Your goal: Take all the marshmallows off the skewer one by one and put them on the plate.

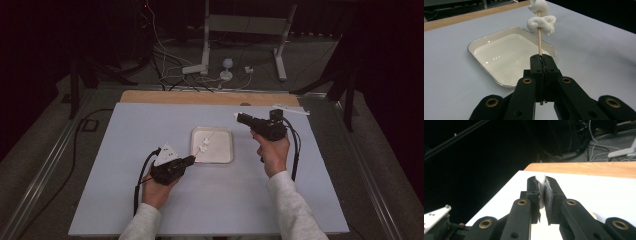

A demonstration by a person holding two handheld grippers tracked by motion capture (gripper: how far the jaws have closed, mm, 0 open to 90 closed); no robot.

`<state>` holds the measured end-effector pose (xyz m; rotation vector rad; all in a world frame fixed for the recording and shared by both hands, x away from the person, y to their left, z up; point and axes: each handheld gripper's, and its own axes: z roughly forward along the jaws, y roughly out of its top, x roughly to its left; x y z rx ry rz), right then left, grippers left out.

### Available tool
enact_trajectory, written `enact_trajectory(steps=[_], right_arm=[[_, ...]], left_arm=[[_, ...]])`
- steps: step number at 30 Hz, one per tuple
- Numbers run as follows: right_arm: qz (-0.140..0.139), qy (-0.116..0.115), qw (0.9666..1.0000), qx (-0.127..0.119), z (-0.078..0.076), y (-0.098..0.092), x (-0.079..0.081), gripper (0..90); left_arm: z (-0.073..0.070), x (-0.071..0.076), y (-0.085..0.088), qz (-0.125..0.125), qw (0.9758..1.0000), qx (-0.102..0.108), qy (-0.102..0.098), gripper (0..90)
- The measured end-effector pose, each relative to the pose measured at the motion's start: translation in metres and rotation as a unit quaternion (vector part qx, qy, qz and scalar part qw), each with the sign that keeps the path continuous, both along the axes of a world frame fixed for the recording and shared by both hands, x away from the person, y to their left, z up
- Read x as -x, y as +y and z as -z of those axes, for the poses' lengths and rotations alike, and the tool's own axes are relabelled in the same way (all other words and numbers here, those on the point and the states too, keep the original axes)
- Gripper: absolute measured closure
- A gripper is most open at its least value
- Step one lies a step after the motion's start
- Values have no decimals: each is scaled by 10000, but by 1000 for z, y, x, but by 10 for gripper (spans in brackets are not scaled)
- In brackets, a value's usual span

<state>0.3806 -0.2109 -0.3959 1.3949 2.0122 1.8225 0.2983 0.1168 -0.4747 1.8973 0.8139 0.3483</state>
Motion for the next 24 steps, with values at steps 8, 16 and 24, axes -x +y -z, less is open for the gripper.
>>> enact_trajectory(steps=[8,16,24], right_arm=[[-91,190,9988,434,18,19,-7,819],[-215,500,9931,1039,45,41,-13,810],[-290,900,9852,1430,70,55,-21,575]], left_arm=[[-2,-2,7,-158,9998,147,27,900],[-2,-4,13,-305,9991,276,73,900],[-1,-5,14,-348,9989,282,131,900]])
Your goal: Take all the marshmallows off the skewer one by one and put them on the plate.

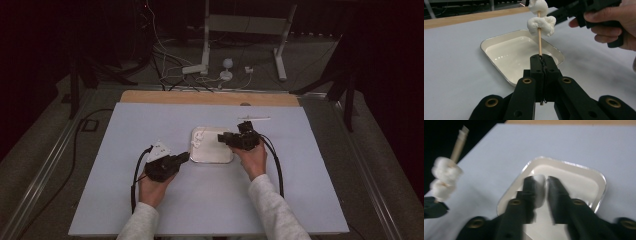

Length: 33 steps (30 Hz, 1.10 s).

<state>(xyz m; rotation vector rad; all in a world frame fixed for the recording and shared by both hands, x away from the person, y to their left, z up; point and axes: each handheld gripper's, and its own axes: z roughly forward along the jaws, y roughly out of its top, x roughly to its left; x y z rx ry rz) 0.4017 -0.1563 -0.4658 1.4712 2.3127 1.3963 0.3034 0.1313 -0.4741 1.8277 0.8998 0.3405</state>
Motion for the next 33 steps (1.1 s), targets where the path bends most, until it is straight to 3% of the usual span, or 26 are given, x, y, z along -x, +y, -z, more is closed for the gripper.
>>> enact_trajectory(steps=[1,2,10,16,25,28,33], right_arm=[[0,0,10000,0,0,0,0,575],[-38,72,9999,88,3,2,-1,474],[0,61,9997,228,2,2,0,324],[140,84,9995,254,2,0,-1,302],[446,78,9990,66,0,-3,-5,282],[562,111,9983,-117,-2,-6,-6,283],[552,83,9983,-186,-4,-6,-5,293]], left_arm=[[0,0,0,-9,10000,1,6,900],[0,0,1,-19,10000,1,20,900],[2,-2,0,-57,10000,-6,64,900],[5,-3,-3,-9,9999,-79,114,900],[14,-4,-15,165,9990,-280,309,900],[17,-4,-21,255,9983,-383,363,900],[21,-6,-25,242,9972,-535,471,900]])
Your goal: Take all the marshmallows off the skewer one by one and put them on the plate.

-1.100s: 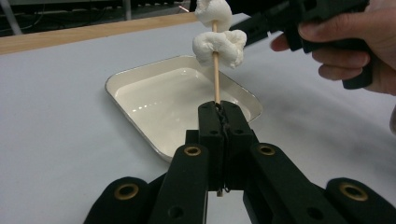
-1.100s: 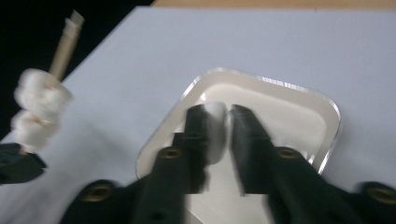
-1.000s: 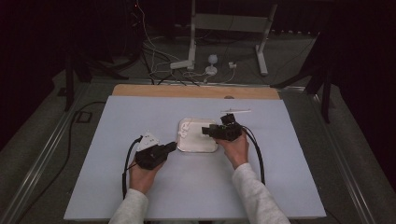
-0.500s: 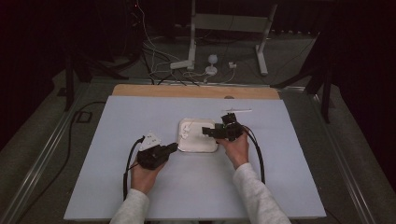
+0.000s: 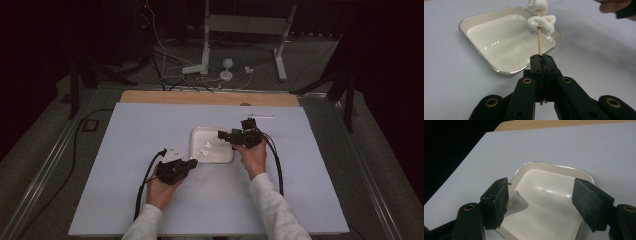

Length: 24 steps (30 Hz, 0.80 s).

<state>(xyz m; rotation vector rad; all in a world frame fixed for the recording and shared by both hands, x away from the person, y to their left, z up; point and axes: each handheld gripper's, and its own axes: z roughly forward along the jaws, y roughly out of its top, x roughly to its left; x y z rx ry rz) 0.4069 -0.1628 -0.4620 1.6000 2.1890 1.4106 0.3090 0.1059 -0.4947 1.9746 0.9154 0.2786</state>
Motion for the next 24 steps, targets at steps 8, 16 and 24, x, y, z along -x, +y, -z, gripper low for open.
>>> enact_trajectory(steps=[8,16,24], right_arm=[[8,-23,10000,-97,-2,-1,-1,297],[-58,-62,9998,-157,-7,1,0,297],[-594,60,9976,-357,-9,9,9,307]], left_arm=[[3,-1,-3,39,9999,-109,75,900],[3,-1,-2,10,9999,-89,53,900],[-2,0,3,-114,9999,100,-67,900]])
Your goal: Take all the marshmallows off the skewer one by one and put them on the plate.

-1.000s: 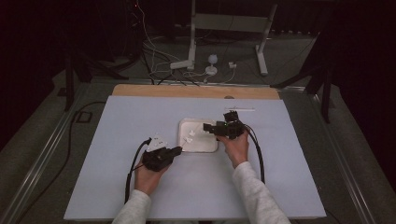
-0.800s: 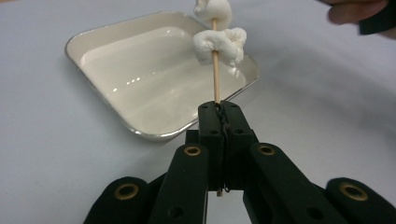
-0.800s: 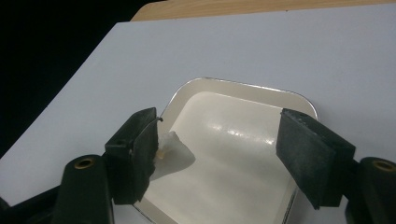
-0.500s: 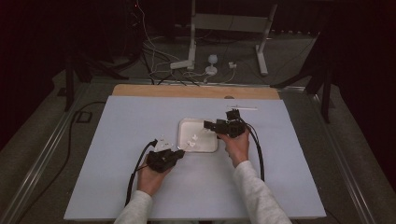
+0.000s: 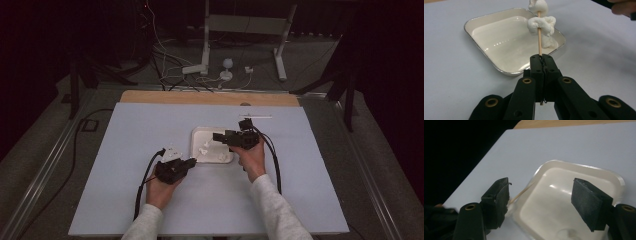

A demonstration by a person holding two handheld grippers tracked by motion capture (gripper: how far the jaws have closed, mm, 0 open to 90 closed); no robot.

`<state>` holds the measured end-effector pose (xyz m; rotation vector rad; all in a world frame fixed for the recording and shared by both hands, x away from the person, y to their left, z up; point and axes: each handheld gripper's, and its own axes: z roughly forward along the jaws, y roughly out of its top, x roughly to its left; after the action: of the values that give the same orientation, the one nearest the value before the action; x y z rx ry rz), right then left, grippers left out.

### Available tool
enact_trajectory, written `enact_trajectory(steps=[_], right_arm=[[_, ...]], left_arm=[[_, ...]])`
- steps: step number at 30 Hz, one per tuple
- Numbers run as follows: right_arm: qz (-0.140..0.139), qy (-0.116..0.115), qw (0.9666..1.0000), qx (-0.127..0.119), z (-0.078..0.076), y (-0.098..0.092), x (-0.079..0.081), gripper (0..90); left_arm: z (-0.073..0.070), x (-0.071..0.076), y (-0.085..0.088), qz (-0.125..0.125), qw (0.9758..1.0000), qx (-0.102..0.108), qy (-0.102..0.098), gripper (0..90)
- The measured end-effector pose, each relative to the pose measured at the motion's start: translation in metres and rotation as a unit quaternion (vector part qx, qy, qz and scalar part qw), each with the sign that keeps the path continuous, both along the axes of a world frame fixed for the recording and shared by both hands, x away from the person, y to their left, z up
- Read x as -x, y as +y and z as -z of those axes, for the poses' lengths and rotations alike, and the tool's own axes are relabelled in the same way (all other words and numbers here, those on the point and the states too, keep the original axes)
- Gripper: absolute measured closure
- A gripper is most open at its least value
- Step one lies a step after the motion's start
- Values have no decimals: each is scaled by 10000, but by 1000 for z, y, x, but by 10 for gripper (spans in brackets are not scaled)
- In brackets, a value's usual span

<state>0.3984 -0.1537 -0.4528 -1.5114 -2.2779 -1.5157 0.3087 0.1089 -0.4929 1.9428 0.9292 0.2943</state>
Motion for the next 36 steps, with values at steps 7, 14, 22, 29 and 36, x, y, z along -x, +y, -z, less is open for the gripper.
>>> enact_trajectory(steps=[7,14,22,29,36], right_arm=[[-471,75,9985,-266,0,13,11,370],[-702,310,9957,-514,6,22,14,509],[-758,690,9888,-1086,11,23,10,684],[-717,714,9877,-1190,9,22,10,730],[-550,639,9876,-1322,6,19,10,767]], left_arm=[[-2,1,2,-63,9999,109,-53,900],[-5,2,3,-101,9995,258,-145,900],[-6,3,4,-76,9990,367,-236,900],[-6,4,3,-26,9990,312,-306,900],[-8,6,2,18,9990,199,-411,900]])
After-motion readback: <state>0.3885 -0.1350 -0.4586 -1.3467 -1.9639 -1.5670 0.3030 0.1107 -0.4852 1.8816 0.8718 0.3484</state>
